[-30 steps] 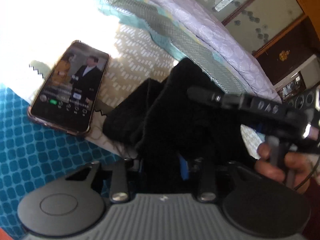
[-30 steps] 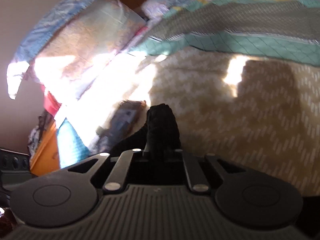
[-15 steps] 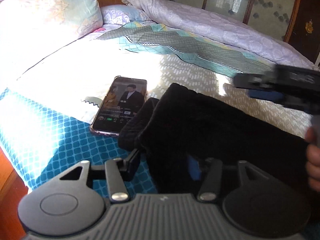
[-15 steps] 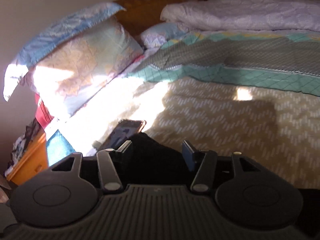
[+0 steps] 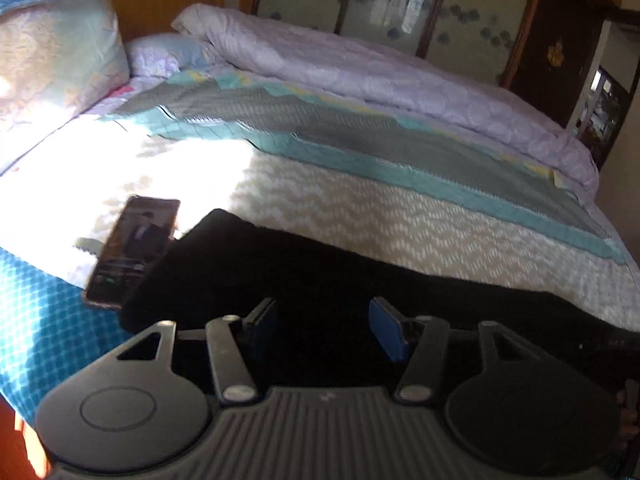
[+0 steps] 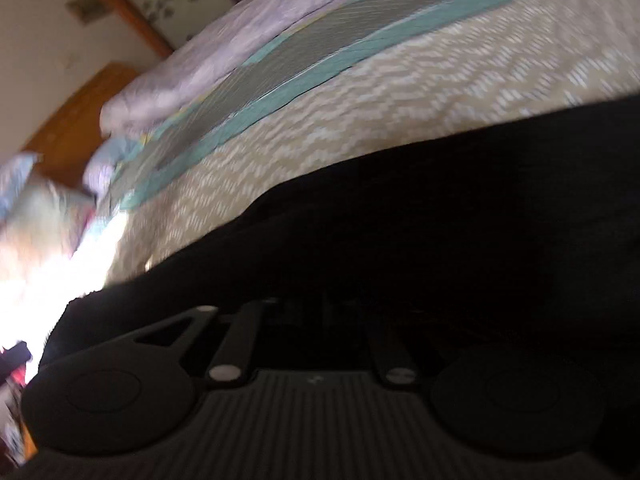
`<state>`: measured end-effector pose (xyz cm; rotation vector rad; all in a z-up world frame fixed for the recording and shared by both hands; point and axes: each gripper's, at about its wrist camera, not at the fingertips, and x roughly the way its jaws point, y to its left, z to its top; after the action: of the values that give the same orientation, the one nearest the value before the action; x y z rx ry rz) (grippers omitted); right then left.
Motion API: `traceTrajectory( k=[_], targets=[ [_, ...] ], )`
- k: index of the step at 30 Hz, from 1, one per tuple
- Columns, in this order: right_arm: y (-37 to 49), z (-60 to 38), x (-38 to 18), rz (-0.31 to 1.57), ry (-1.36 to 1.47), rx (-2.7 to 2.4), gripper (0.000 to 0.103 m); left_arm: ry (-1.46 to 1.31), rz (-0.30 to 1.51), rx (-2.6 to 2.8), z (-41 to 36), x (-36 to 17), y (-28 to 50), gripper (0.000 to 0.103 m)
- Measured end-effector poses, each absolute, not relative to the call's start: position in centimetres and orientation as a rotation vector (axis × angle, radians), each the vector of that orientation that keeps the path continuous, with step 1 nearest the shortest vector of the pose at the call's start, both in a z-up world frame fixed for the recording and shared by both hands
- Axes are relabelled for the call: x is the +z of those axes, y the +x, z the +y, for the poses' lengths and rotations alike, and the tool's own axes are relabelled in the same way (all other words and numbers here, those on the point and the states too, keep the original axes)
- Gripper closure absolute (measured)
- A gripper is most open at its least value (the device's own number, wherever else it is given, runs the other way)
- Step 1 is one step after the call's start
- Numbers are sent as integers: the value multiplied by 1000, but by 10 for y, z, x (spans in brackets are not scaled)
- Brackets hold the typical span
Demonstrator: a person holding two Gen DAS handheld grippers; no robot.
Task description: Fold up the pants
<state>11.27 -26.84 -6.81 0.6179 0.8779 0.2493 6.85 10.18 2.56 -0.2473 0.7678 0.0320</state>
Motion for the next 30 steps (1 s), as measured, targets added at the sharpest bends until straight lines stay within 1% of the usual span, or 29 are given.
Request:
traceTrajectory(
  k=[1, 2, 3, 4, 5, 7, 9, 11, 14, 16, 18, 24, 25, 26, 28, 30],
  targets=[
    [113, -286, -70, 868, 732, 218, 100, -249, 796, 14, 92, 19, 75, 51],
    [108, -298, -66, 836, 769, 178, 91, -251, 815, -3, 85, 12, 80, 51],
    [97, -316, -57, 770, 765, 138, 84, -242, 827, -19, 76, 8, 82, 51],
    [86, -335, -48, 719, 749, 117, 72, -223, 833, -34, 68, 6, 83, 51],
    [73, -358, -41, 677, 731, 84, 66, -199, 838, -46, 60, 4, 84, 51],
    [40, -411, -29, 590, 702, -47, 62, -154, 851, -59, 46, 0, 88, 49],
    [7, -457, -24, 523, 708, -158, 55, -139, 869, -71, 35, -2, 92, 49],
    [-22, -493, -27, 477, 750, -257, 45, -125, 885, -78, 23, -7, 97, 49],
    [-42, -527, -48, 474, 798, -343, 44, -91, 917, -79, 8, -15, 104, 49],
    [-38, -538, -64, 482, 809, -373, 45, -71, 949, -81, 0, -21, 107, 49],
    [-30, -548, -76, 451, 823, -356, 46, -40, 984, -60, -3, -29, 109, 49],
    [14, -573, -77, 418, 788, -360, 45, -5, 984, -41, -8, -32, 108, 47],
    [22, -574, -77, 427, 771, -370, 50, -2, 983, -35, -9, -32, 108, 46],
    [18, -574, -71, 440, 757, -377, 60, 1, 981, -30, -10, -32, 107, 46],
    [15, -572, -65, 463, 757, -376, 69, 5, 976, -22, -11, -30, 105, 46],
    [10, -568, -55, 450, 739, -366, 75, -9, 973, -31, -10, -27, 101, 46]
  ],
)
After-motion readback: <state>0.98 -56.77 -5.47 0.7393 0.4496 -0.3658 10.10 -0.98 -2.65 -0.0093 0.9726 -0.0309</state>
